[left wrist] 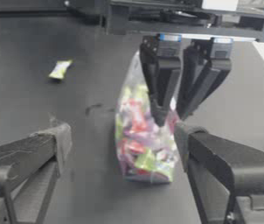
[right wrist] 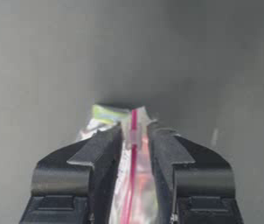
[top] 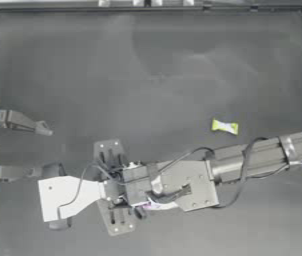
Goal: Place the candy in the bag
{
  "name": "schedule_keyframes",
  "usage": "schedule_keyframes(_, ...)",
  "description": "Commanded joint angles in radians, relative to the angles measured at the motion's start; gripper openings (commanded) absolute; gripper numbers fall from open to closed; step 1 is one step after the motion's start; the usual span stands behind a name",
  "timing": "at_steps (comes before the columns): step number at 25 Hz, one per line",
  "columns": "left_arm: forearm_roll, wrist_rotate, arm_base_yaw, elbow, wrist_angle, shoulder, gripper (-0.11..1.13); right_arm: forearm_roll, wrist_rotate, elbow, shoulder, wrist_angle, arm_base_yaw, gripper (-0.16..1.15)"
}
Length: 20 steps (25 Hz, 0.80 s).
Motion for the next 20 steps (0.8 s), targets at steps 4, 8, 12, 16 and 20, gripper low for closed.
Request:
schedule_keyframes(4,-0.002,0.0,-0.002,-0.009,-0.008,0.003,1.0,-0.005,0.0,-0.035,-0.025,-0.003,0.0,0.63)
schedule_keyframes(8,-0.002,0.0,-0.002,-0.005,-0.008,0.002,1.0,-0.005,0.0,-0.037,-0.025,0.002,0.0,0.48)
schedule_keyframes(12,-0.002,-0.002,-0.002,-0.003,-0.008,-0.011,1.0,-0.005,-0.002,-0.029,-0.025,0.002,0.002,0.35)
schedule_keyframes(16,-0.005,-0.005,-0.002,0.011,-0.008,-0.035,1.0,-0.012,-0.003,-0.025,-0.025,0.002,0.0,0.3)
schedule_keyframes(20,-0.023,-0.009,-0.002,0.02,-0.008,-0.043,1.0,-0.026,-0.005,-0.025,-0.029,-0.005,0.002,0.2)
